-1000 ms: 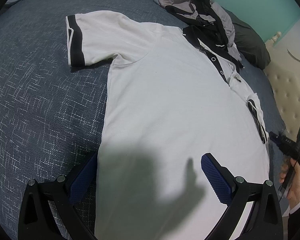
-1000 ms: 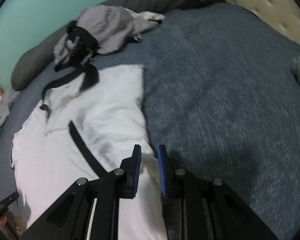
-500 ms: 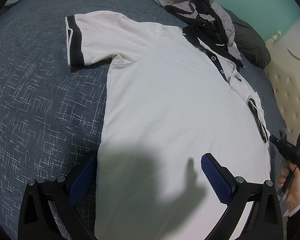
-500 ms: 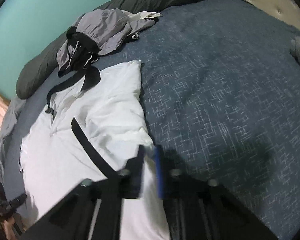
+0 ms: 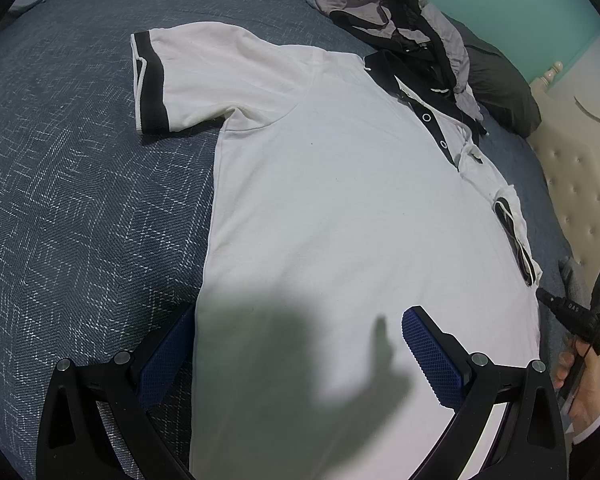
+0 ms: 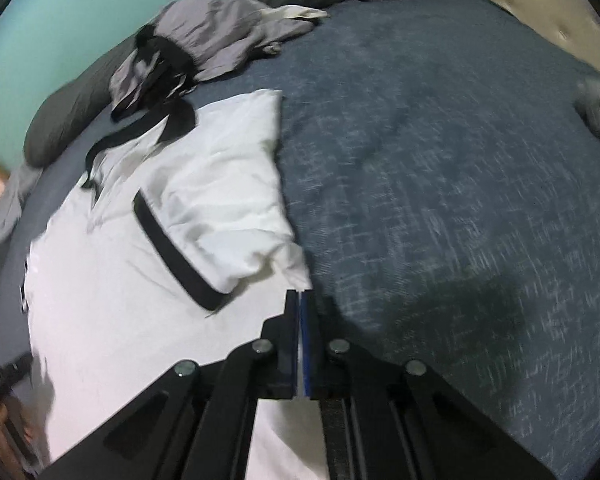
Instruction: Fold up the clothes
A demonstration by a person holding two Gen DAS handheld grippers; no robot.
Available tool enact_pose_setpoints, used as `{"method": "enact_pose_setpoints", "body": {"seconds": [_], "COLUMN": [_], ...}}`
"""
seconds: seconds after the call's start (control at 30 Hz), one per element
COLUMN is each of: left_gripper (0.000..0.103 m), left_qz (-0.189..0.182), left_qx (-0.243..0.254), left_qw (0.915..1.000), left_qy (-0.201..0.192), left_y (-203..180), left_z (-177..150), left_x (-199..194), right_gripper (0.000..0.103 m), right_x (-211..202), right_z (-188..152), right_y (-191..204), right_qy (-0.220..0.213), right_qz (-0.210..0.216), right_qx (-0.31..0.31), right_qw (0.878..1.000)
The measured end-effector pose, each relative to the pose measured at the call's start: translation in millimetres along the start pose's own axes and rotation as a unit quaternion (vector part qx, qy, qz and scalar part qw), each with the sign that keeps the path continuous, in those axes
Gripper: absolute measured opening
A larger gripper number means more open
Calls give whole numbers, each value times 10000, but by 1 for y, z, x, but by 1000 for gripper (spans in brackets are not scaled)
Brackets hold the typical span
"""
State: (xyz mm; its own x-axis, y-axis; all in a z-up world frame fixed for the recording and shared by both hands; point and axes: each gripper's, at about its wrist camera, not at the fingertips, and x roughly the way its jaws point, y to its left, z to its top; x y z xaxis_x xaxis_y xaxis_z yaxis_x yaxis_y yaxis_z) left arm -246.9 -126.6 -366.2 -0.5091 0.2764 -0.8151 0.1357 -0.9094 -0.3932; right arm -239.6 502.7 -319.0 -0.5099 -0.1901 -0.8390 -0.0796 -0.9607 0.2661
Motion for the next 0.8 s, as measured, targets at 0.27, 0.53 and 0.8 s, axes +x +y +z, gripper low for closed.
{"method": "enact_pose_setpoints", "body": {"seconds": [0.27,0.53,0.8], "left_gripper": [103,103,103], "left_qz": [31,37,-461], "left_qx": [146,420,638], "left_qw": [9997,9986,9967], "left_qy": [-215,-309,-201], "left_y": [-15,-58,-129], "left_z": [1,3,47], "left_x": [-24,-41,-18], "right_gripper": [2,4,40], "right_x": [-19,-27,-9], "right_z": [-14,-23,-11], "right_y": [-8,0,1], "right_qy": [-270,-379,-191], "right_qz": [563,1308,1803], "right_qx": [573,913,1595], "right_qw": [9964,9865,9704]}}
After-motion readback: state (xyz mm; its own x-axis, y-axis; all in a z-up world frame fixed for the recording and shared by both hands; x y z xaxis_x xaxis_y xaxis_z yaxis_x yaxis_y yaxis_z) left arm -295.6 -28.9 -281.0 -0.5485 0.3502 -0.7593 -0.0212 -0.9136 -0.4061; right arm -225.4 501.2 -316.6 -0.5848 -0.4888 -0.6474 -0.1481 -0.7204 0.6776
